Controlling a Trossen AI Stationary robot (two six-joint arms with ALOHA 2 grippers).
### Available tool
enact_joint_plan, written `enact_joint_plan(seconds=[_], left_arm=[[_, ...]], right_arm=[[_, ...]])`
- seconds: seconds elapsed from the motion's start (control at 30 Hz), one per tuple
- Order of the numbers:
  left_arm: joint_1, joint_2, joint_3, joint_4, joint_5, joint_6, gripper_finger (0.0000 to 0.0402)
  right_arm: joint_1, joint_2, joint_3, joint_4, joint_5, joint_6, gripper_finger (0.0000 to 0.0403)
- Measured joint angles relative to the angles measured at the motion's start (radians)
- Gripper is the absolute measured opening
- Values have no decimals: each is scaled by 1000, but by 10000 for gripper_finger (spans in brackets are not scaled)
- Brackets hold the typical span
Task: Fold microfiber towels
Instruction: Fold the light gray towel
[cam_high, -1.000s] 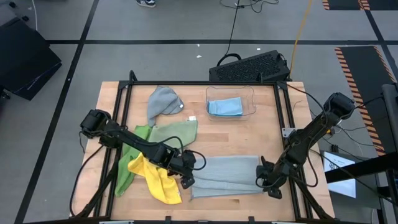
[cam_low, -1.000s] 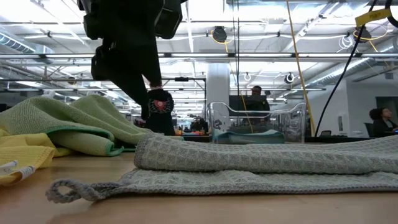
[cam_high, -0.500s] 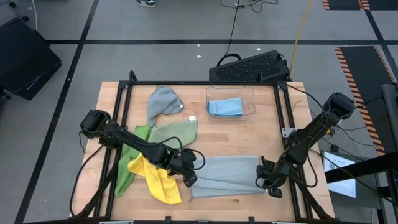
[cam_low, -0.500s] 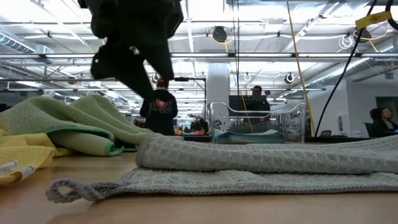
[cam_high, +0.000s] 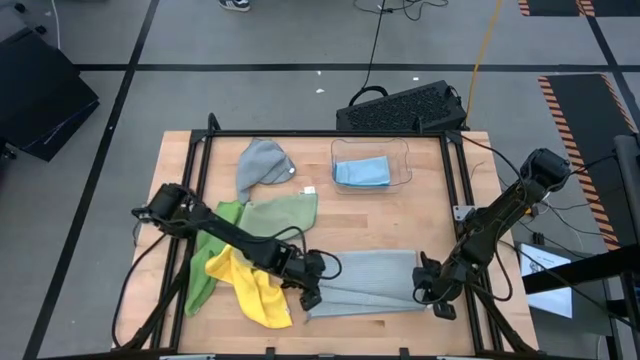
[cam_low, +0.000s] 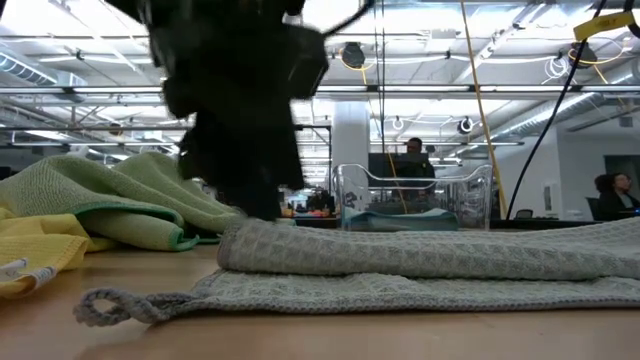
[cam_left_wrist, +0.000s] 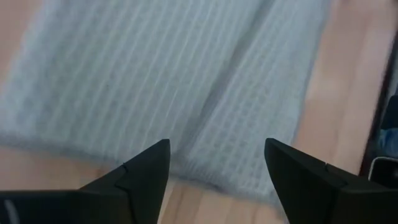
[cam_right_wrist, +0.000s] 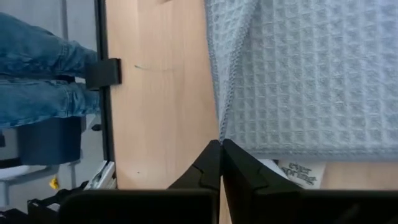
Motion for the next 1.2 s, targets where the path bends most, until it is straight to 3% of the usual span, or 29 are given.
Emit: enact_joint_plan(seconds=[0.47, 0.87, 1.0, 1.2], left_arm=[[-4, 11, 1, -18, 36, -60, 181], [-8, 11, 1, 9, 129, 26, 8], [-14, 11, 1, 3, 135, -20, 30], [-26, 17, 1, 0, 89, -71, 122]], right_arm=[[3, 0, 0, -11, -24, -39, 0], [3, 0, 0, -14, 5, -45, 0], [3, 0, 0, -14, 7, -44, 0], [3, 0, 0, -14, 9, -44, 0]])
